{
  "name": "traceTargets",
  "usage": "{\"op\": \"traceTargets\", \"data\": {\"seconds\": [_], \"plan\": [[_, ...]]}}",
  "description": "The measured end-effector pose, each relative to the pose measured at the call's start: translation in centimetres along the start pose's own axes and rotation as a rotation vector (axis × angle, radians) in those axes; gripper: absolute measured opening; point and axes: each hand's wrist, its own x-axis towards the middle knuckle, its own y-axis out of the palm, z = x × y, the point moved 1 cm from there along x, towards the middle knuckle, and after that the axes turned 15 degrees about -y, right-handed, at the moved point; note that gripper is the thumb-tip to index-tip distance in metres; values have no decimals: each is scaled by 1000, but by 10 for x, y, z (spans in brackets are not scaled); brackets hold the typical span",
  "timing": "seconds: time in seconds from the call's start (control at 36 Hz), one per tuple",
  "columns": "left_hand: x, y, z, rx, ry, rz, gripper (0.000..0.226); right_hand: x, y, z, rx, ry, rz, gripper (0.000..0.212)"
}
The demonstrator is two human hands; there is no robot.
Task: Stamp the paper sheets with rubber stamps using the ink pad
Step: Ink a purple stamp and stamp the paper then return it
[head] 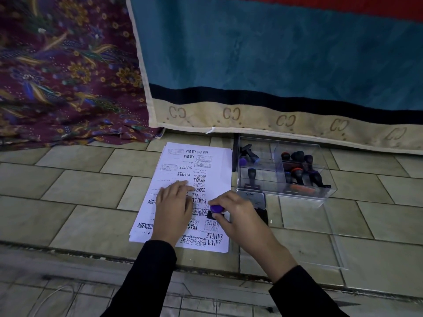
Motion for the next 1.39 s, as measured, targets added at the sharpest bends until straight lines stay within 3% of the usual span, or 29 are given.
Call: {"op": "traceTargets", "data": {"seconds": [0.25, 0.47, 0.83, 0.97, 1.11, 1.39], "plan": [[0, 1, 1, -8, -5, 3, 27, -1, 3, -2, 50, 31, -58, 24], [0, -1, 1, -105, -35, 28, 26, -17, -43, -20, 110, 183, -340, 34], [2, -10, -12, -22, -2, 68, 29, -50, -44, -22, -29, 129, -309, 23], [-14, -9, -39, -102, 263, 206, 63, -51, -43, -22, -65, 103, -269, 24], [-24, 8, -56, -106, 350, 282, 84, -49, -40, -21, -109, 68, -231, 28], [-25, 21, -58, -86, 338, 265, 78, -48, -37, -21, -108, 85, -236, 30]]}}
